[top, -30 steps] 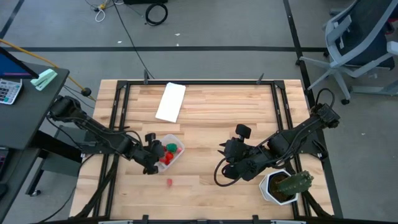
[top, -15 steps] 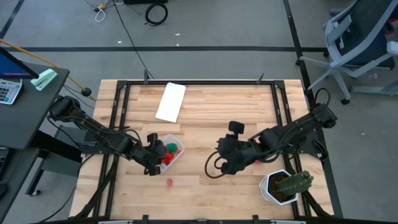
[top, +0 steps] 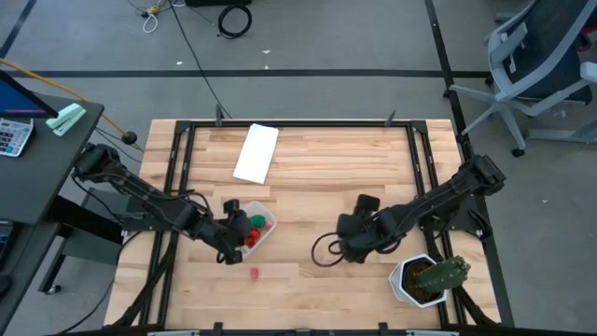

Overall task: Pick and placing Produce into tupperware
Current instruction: Put the dragon fruit into the transparent bin

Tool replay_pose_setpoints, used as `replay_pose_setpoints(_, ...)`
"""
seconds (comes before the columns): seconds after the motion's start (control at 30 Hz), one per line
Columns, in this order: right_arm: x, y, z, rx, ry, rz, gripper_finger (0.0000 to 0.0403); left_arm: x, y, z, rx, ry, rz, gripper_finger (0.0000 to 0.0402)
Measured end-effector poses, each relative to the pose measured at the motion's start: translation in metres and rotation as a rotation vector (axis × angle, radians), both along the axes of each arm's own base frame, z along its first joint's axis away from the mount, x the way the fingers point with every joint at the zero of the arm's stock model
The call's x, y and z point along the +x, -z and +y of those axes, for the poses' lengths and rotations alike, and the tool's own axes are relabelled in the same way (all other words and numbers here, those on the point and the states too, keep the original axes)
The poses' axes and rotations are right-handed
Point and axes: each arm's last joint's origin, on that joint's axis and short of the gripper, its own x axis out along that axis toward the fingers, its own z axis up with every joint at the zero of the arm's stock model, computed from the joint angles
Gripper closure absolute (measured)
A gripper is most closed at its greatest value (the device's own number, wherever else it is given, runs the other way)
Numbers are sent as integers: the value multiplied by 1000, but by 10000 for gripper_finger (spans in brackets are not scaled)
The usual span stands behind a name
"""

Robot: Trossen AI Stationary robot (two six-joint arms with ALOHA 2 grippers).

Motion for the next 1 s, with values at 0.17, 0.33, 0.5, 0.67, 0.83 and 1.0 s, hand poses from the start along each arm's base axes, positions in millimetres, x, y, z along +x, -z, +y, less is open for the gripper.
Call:
replay_pose_setpoints(0.17,-18,23,-24,49,288,163,122,0,0,0,45,46,5,330)
replay_pose_setpoints(0.33,-29,39,-35,205,415,338,110,0,0,0,47,48,6,342)
replay_pose_setpoints(0.5,-31,44,-37,316,421,423,113,0,0,0,48,49,7,351)
replay_pose_setpoints(0.67,-31,44,-36,360,427,446,114,0,0,0,48,49,7,353)
replay_pose_setpoints(0.83,-31,44,-36,360,427,446,108,0,0,0,48,49,7,354)
replay_pose_setpoints(1.0,-34,49,-38,351,429,452,105,0,0,0,45,46,7,360)
